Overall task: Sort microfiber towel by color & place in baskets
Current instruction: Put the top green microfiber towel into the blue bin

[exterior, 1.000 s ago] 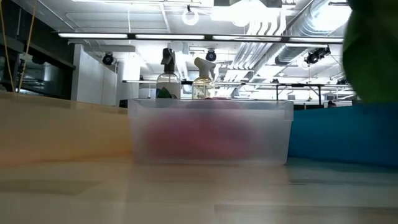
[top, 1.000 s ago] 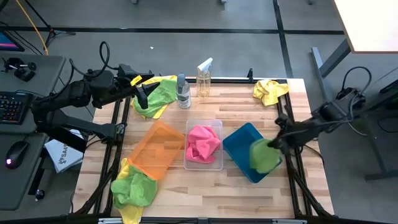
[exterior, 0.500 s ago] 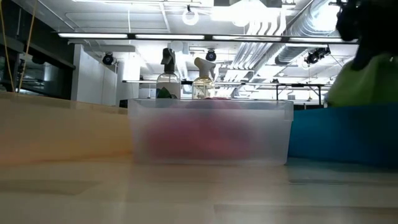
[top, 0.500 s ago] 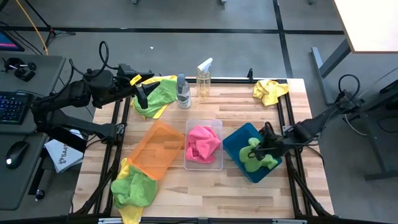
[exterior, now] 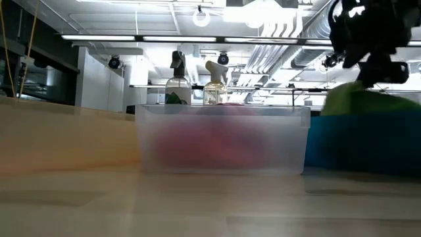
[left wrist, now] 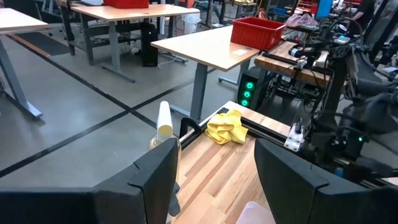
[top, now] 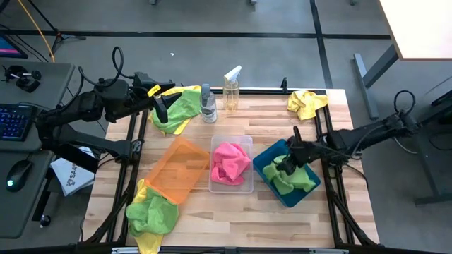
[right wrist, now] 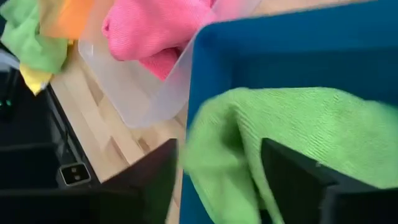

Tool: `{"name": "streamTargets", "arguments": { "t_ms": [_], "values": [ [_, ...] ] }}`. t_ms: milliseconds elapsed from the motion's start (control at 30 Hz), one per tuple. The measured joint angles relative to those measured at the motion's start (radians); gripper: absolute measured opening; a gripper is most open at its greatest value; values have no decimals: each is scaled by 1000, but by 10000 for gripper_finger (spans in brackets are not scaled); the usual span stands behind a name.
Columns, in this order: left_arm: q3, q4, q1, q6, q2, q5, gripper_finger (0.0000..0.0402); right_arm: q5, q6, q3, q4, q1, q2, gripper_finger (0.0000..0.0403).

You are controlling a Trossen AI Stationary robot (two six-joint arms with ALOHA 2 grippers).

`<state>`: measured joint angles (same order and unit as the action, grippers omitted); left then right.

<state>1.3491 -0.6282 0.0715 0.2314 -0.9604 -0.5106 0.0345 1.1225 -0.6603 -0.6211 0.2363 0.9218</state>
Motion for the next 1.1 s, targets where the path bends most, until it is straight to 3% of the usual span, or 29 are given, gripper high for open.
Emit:
{"name": "streamTargets", "arguments": {
  "t_ms": [100,233,333,500,767,867,1100],
  "values": [
    [0,-4,0,0,0,0,202,-19,-80,-60,-100,-50,0,280],
    [2,-56,1,45,-12,-29,202,18,-141,-123,-171,-101,0,299],
    [2,-251,48,243,-50,-94,202,65,-169,-149,-168,-133,0,300],
    [-93,-616,188,431,-131,-62,202,78,-205,-160,-128,-185,0,300],
    [-459,-413,474,380,-184,132,202,77,-215,-160,-112,-249,0,300],
    [-572,-342,562,430,-185,181,202,70,-215,-160,-111,-257,0,300],
    [-744,-177,625,572,-141,182,202,70,-204,-160,-111,-256,0,300]
  ]
}}
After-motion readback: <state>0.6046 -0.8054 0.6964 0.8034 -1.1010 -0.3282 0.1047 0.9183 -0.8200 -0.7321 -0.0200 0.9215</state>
